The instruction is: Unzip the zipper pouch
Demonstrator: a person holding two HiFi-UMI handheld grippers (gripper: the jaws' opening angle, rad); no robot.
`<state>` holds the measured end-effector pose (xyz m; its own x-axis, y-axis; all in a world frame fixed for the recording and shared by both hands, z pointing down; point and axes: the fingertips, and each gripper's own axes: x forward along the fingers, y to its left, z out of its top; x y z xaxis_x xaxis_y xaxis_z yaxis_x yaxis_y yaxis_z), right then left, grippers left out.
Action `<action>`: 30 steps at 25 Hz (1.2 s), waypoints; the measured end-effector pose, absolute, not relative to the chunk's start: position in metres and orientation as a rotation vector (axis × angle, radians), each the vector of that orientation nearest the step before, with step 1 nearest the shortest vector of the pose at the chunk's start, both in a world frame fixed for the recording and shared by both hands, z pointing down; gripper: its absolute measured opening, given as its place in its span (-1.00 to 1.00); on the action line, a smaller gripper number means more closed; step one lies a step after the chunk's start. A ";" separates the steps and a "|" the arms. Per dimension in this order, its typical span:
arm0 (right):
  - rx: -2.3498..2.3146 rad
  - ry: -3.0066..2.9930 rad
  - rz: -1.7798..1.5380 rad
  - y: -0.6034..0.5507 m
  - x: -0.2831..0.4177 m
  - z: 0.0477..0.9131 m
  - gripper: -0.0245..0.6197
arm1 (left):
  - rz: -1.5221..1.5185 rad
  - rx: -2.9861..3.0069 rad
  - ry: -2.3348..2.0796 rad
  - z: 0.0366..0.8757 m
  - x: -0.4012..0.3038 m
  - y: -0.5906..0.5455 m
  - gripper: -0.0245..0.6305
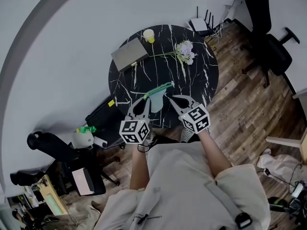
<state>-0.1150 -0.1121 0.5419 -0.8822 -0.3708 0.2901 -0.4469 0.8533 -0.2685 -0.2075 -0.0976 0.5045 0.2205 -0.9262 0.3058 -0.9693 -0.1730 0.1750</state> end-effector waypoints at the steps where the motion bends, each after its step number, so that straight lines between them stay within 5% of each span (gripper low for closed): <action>1: 0.628 -2.799 0.485 -0.112 -0.114 0.543 -0.90 | 0.182 2.172 -1.762 0.505 -0.206 -0.097 -0.78; 30: 0.689 -2.770 0.465 -0.117 -0.100 0.547 -0.90 | 0.189 2.195 -1.719 0.507 -0.199 -0.093 -0.78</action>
<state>-0.0998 -0.1171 0.5465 -0.8571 -0.4096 0.3123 -0.4892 0.8372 -0.2444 -0.1986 -0.0928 0.5071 0.2569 -0.9145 0.3126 -0.9606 -0.2061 0.1864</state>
